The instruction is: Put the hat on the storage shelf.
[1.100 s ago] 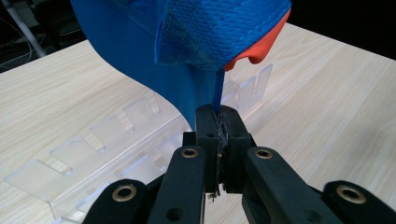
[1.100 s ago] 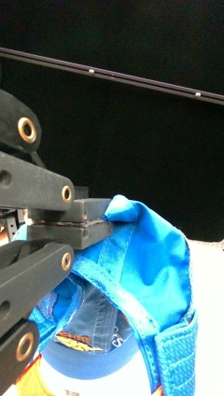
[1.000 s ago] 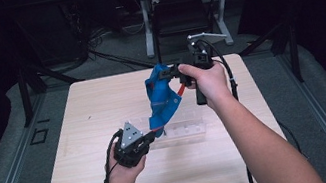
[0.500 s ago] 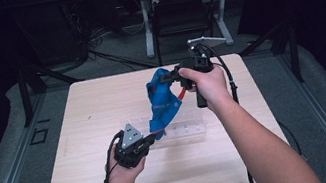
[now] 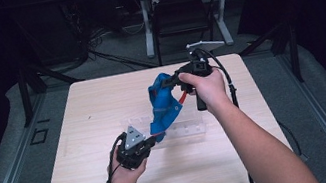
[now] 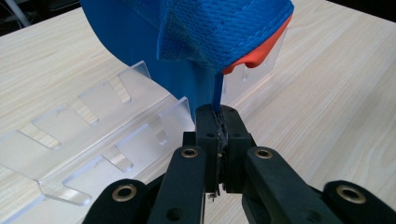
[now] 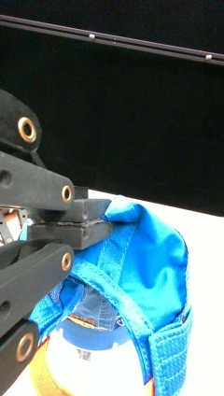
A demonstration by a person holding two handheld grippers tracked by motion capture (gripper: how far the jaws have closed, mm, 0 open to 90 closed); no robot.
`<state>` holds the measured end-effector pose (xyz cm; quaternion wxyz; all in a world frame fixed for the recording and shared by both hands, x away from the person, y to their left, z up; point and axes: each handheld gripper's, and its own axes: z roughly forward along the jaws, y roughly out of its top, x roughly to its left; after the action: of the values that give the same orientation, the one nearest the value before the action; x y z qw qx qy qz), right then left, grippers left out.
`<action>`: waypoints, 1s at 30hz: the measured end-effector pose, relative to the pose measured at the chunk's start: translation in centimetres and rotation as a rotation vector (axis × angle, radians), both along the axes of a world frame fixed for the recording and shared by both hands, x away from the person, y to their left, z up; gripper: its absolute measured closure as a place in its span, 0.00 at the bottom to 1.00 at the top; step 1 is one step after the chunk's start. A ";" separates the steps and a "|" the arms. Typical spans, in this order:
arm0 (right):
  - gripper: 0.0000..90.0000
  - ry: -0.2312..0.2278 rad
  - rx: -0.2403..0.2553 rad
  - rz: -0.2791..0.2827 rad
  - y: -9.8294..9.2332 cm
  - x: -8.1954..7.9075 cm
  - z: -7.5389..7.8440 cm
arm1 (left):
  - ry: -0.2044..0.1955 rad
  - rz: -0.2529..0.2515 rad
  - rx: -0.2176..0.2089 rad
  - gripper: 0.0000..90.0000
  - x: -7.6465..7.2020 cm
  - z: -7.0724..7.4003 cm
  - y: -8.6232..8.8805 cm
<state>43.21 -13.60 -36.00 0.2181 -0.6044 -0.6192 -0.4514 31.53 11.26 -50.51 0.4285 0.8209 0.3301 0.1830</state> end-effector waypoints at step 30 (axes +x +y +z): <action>0.85 -0.022 -0.121 -0.042 -2.1 -0.2 -0.6 | 0.009 0.029 -0.018 0.98 -0.1 -0.7 0.4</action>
<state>43.00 -15.74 -36.64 0.1650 -0.6241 -0.6349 -0.4244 31.40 11.71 -51.22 0.4319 0.8129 0.3454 0.1824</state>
